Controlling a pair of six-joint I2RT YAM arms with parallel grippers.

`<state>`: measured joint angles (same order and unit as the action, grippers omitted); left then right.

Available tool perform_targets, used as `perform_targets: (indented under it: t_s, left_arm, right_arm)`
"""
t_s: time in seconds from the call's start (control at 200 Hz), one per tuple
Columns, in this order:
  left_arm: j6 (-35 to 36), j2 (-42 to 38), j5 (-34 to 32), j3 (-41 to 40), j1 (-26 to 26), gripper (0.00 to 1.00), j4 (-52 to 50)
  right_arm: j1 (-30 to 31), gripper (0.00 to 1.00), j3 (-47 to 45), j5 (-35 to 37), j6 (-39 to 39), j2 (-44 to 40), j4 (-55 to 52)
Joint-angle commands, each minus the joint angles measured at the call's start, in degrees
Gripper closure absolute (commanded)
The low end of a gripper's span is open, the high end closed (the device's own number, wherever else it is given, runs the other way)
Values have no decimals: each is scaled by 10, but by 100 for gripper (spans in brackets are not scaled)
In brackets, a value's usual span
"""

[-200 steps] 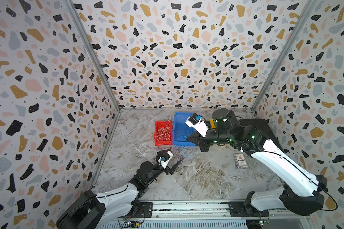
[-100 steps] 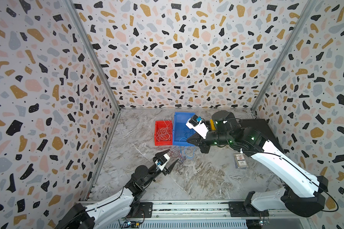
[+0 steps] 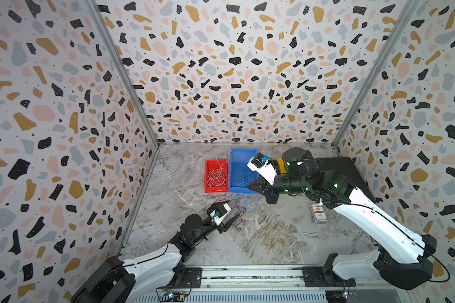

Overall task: Untangle and sort cables by color
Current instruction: Untie the cable.

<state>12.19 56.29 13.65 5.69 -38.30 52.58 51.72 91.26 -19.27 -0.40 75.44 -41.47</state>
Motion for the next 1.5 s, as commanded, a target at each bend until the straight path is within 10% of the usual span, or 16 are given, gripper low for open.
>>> perform_targets:
  t_s: [0.0,0.435,0.651,1.206,1.497]
  left_arm:
    - [11,14,18,16,2,30,71]
    - [25,107,51,43,2,56,107]
    - [-6,86,56,31,2,98,103]
    - [-89,14,32,-40,2,100,37]
    - [-90,-4,44,-37,1,100,6]
  right_arm:
    - [2,100,-2,-6,5,-11,12]
    - [2,100,-5,-2,17,1,23]
    - [1,100,-7,32,13,6,26]
    - [-103,100,474,39,2,281,-133]
    - [-142,100,490,40,1,328,-124]
